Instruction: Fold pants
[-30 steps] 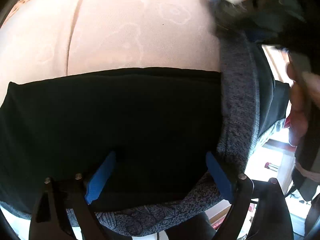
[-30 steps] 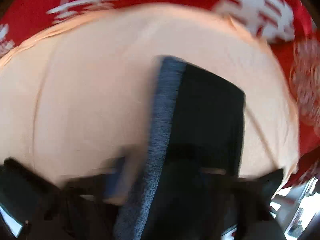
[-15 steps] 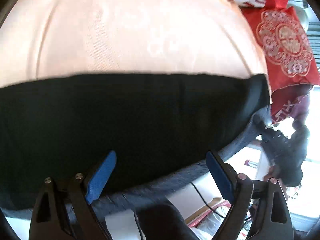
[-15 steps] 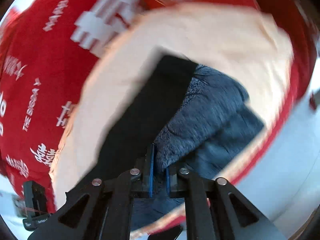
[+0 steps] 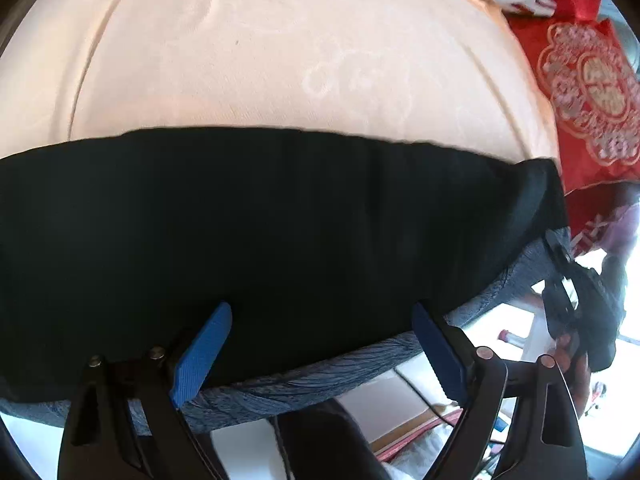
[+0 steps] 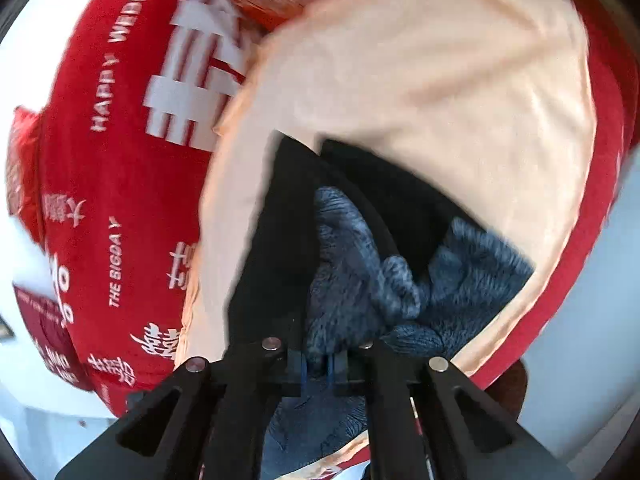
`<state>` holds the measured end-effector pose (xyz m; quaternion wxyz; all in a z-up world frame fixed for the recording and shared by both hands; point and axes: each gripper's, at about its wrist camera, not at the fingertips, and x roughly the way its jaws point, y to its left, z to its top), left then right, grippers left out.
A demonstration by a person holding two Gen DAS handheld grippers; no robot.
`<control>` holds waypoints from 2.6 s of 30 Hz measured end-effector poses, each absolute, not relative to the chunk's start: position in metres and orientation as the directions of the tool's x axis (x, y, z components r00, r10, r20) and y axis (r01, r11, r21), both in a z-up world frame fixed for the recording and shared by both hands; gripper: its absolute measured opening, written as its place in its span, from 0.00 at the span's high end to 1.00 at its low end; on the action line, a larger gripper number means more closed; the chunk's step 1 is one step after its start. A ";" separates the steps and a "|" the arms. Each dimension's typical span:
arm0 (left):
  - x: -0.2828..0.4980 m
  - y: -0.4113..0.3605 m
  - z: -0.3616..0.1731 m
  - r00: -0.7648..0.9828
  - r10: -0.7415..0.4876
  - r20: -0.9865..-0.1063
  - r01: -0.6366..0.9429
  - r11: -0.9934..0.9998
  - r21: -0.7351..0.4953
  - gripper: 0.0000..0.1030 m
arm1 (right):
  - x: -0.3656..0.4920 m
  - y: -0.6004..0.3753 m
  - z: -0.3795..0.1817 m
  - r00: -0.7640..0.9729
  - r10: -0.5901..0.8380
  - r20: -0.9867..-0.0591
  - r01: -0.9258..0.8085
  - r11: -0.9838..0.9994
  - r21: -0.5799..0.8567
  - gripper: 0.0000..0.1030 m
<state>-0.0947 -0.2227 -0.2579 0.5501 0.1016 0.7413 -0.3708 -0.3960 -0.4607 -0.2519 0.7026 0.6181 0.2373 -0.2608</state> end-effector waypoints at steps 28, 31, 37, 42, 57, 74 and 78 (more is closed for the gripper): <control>-0.134 -0.212 -0.260 -0.255 -0.331 -0.908 0.456 0.787 -0.415 0.02 | -0.302 -0.528 -0.236 0.394 -0.083 -0.915 0.592 0.785 0.184 0.80; -0.131 -0.202 -0.257 -0.251 -0.351 -0.902 0.438 0.790 -0.429 0.02 | -0.307 -0.537 -0.216 0.468 -0.074 -0.881 0.591 0.767 0.250 0.85; -0.120 -0.197 -0.261 -0.231 -0.356 -0.906 0.411 0.808 -0.422 0.02 | -0.311 -0.544 -0.236 0.403 -0.119 -0.907 0.642 0.744 0.187 0.86; -0.113 -0.188 -0.246 -0.196 -0.358 -0.913 0.427 0.806 -0.409 0.02 | -0.320 -0.550 -0.224 0.323 -0.204 -0.924 0.746 0.656 0.116 0.39; -0.022 -0.061 -0.278 0.040 -0.099 -0.994 0.318 0.945 -0.082 0.02 | -0.140 -0.269 -0.256 0.467 0.206 -0.860 0.038 0.967 0.253 0.38; -0.055 0.060 -0.267 -0.001 -0.182 -0.983 0.388 0.906 -0.168 0.02 | -0.192 -0.282 -0.226 0.378 -0.046 -0.925 0.374 0.921 0.107 0.24; -0.060 0.058 -0.276 0.027 -0.131 -0.991 0.432 0.896 -0.107 0.02 | -0.145 -0.191 -0.256 0.369 0.095 -0.925 0.206 0.962 0.180 0.24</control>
